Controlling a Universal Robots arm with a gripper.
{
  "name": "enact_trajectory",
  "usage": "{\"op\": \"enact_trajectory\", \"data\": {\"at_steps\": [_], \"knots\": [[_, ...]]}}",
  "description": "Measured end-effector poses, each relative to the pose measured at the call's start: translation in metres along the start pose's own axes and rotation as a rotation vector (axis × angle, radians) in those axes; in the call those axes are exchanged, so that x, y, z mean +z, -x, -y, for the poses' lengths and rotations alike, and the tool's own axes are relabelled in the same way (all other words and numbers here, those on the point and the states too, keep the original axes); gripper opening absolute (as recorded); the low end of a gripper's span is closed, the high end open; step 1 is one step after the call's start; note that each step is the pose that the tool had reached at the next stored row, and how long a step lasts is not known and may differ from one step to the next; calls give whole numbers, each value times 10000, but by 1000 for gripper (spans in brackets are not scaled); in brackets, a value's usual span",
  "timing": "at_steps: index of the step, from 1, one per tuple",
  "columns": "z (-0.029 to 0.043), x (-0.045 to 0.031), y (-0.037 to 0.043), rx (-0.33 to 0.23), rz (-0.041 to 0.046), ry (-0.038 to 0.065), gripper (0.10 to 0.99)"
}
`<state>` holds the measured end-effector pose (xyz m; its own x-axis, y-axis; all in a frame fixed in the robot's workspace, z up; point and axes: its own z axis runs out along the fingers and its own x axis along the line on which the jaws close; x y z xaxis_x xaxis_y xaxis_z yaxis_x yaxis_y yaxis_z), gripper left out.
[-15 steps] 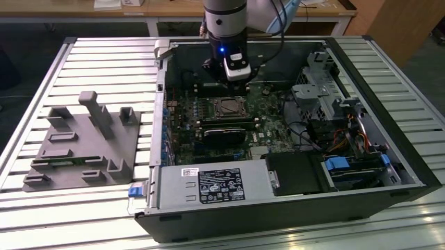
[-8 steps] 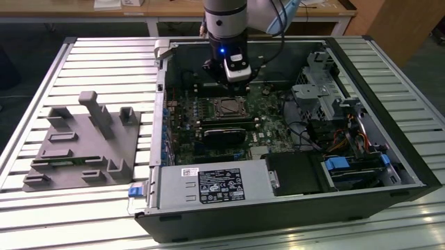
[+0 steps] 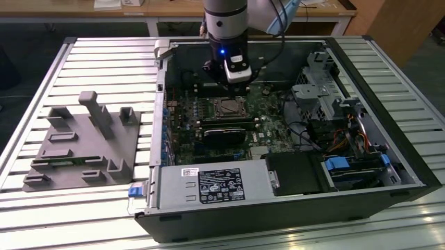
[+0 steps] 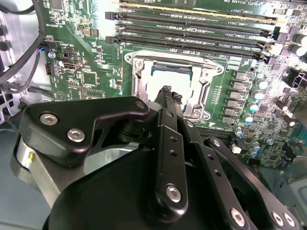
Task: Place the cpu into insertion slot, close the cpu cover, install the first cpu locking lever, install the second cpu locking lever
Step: 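Install the second cpu locking lever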
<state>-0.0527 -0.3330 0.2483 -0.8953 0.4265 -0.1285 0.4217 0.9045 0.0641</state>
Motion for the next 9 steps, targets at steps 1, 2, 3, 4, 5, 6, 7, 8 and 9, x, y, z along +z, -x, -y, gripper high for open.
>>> {"op": "enact_trajectory", "data": {"at_steps": [1,2,3,4,5,6,7,8,9], "knots": [[4,0,2,0,0,0,106],[8,0,4,0,0,0,106],[12,0,5,0,0,0,106],[16,0,7,0,0,0,106],[20,0,9,0,0,-1,106],[24,0,11,0,0,0,106],[27,0,13,0,0,0,106],[31,0,14,0,0,0,106],[34,0,16,0,0,0,106]]}}
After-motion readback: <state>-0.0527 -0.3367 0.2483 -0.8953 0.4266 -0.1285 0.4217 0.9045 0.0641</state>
